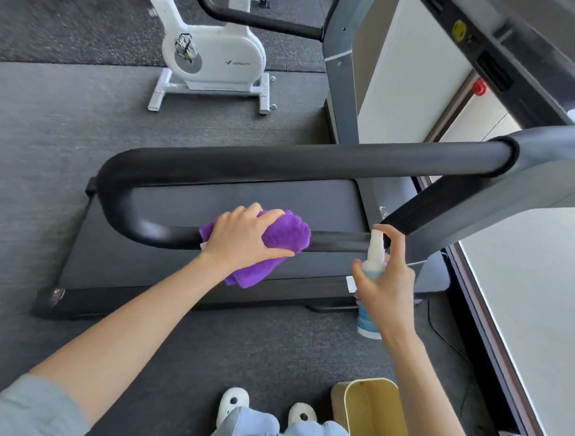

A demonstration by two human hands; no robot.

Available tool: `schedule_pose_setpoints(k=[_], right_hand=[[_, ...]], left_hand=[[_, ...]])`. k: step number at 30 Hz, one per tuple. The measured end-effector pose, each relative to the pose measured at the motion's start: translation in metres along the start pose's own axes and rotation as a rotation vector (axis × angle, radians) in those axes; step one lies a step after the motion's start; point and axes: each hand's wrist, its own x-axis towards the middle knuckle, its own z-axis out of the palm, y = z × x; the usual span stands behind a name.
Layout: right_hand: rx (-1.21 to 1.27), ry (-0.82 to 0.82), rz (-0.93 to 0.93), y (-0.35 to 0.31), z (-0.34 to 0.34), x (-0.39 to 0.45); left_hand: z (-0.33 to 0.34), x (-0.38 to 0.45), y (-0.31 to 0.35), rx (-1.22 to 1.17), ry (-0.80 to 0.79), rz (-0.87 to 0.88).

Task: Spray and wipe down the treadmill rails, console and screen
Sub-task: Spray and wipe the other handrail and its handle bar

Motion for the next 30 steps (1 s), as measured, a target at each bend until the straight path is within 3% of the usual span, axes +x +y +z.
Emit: schedule_pose_setpoints(k=[3, 6, 17, 23, 30], right_hand=[[0.023, 0.008, 0.005, 0.000, 0.006, -0.003], [0.031, 0.006, 0.025, 0.007, 0.005, -0.011], [-0.015, 0.083, 0.117, 0.026, -0.028, -0.024], [-0.004, 0.061, 0.067, 0.010, -0.019, -0.023], [0.017, -0.014, -0.028, -0.019, 0.015, -0.025]], left_hand=[[-0.006, -0.006, -0.019, -0.014, 0.017, -0.112], [-0.003, 0.006, 0.001, 0.040, 0.061, -0.117], [0.032, 0.077, 0.139, 0.108, 0.019, 0.192], [0.026, 0.069, 0.110, -0.035, 0.007, 0.124], [0.009, 0.009, 0.022, 0.029, 0.030, 0.056]])
